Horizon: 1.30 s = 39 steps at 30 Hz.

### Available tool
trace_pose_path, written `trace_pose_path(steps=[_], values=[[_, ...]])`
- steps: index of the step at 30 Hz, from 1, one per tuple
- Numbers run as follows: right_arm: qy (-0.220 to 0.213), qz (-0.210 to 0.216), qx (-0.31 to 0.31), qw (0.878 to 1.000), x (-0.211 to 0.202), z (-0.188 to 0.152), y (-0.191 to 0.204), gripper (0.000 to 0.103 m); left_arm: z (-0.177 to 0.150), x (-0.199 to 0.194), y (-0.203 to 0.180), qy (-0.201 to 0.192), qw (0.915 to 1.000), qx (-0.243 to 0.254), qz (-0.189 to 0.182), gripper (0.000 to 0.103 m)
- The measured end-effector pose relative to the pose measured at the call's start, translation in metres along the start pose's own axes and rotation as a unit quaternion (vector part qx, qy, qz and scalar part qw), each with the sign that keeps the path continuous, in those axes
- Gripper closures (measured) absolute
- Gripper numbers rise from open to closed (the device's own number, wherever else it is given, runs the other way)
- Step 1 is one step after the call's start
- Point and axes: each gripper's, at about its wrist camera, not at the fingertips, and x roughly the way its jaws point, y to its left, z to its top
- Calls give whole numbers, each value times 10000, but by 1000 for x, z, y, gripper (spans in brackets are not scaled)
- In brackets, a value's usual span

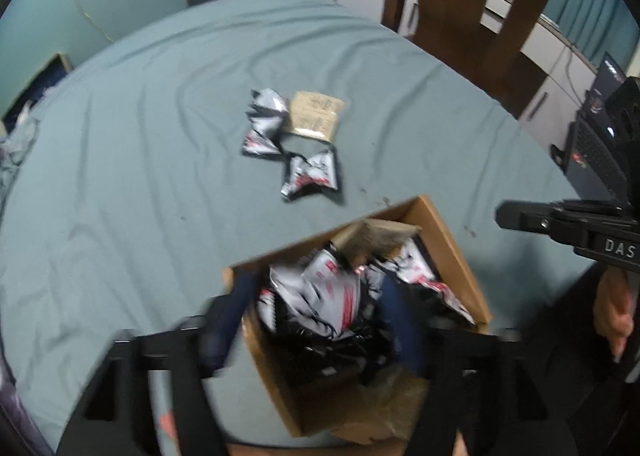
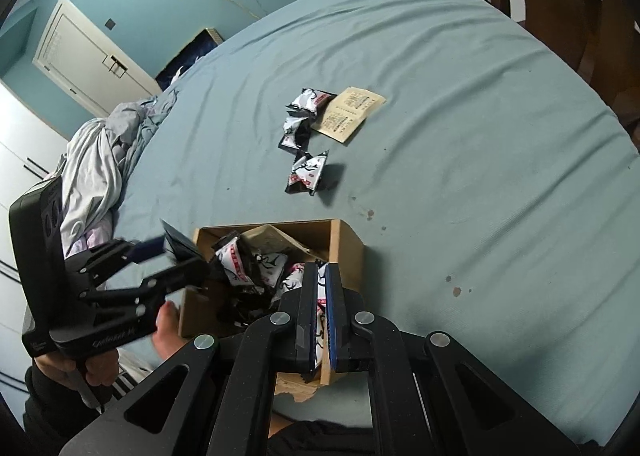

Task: Organize snacks
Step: 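Carry both white packets over the box and open both tools, then move the right tool back toward the remaining pile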

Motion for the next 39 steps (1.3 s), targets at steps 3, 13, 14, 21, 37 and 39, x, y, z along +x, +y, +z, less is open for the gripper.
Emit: trace_pose_path(steps=[3,13,14,21,37,39], values=[[10,84,206,9998,1,1,-4,101,1,-3,9,-81,9997,-201,98,21],[234,504,388,9977,10,3,-14,100,4,-2,47,-201,9918,-987,791,21],[275,392,400,9981,13,4,-15,100,4,-2,48,-238,9914,-1007,804,21],[48,-493,309,9983,13,7,-7,100,7,-8,42,-406,9900,-826,1069,21],[-194,-1899,-860,9778,36,6,30,99,11,-5,37,-357,9898,-808,1120,21],[-124,-2011,-751,9766,38,9,26,99,12,-3,37,-343,9899,-823,1100,21]])
